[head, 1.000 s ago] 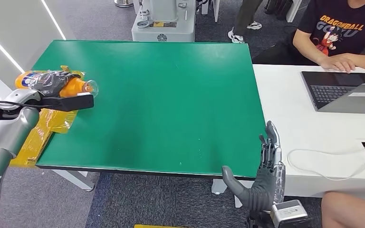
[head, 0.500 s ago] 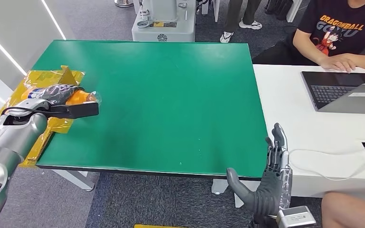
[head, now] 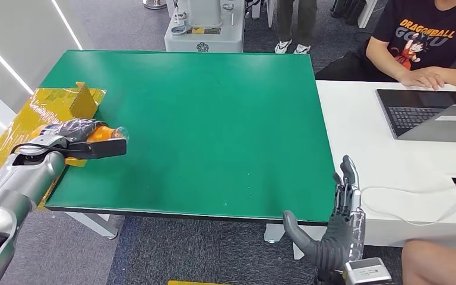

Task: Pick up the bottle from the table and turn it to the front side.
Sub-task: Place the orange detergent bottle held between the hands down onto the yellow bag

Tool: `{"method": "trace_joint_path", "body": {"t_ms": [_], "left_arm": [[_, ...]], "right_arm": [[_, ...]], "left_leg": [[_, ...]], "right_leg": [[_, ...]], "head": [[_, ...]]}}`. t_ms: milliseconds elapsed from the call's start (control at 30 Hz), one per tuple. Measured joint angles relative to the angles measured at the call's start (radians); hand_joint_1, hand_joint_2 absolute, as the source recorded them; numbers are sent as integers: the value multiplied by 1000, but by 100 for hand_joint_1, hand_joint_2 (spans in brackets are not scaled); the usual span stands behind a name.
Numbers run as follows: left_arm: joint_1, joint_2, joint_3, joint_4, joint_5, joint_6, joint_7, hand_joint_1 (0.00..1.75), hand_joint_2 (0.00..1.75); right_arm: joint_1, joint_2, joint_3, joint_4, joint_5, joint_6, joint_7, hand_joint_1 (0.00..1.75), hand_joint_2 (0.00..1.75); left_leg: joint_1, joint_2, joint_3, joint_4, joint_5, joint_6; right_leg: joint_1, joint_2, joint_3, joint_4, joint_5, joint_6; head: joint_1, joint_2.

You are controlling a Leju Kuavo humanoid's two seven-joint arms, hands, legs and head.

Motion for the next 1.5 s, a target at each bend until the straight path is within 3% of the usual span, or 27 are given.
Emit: {"method": "trace_joint_path", "body": {"t_ms": [633,900,1200,1500], "left_arm": [[55,1,-5,46,-102,70,81,175,175],[55,-1,-23,52,-152,99,102,175,175],[23,-2,-31,53,-201,94,97,175,175],[-31,-18,-44,60,-232,32,80,175,175]], "right_arm": [[-2,-2,1,-10,-3,-2,1,0,175],[-29,-20,4,32,-59,9,-45,0,175],[-67,-30,16,87,-89,7,-60,0,175],[-74,-35,32,106,-98,-2,-63,0,175]], "left_leg": [[0,0,0,0,0,0],[0,0,0,0,0,0],[0,0,0,0,0,0],[0,0,0,0,0,0]], "right_leg": [[0,0,0,0,0,0],[0,0,0,0,0,0],[0,0,0,0,0,0],[0,0,0,0,0,0]], "head": [[0,0],[0,0],[0,0],[0,0]]}}
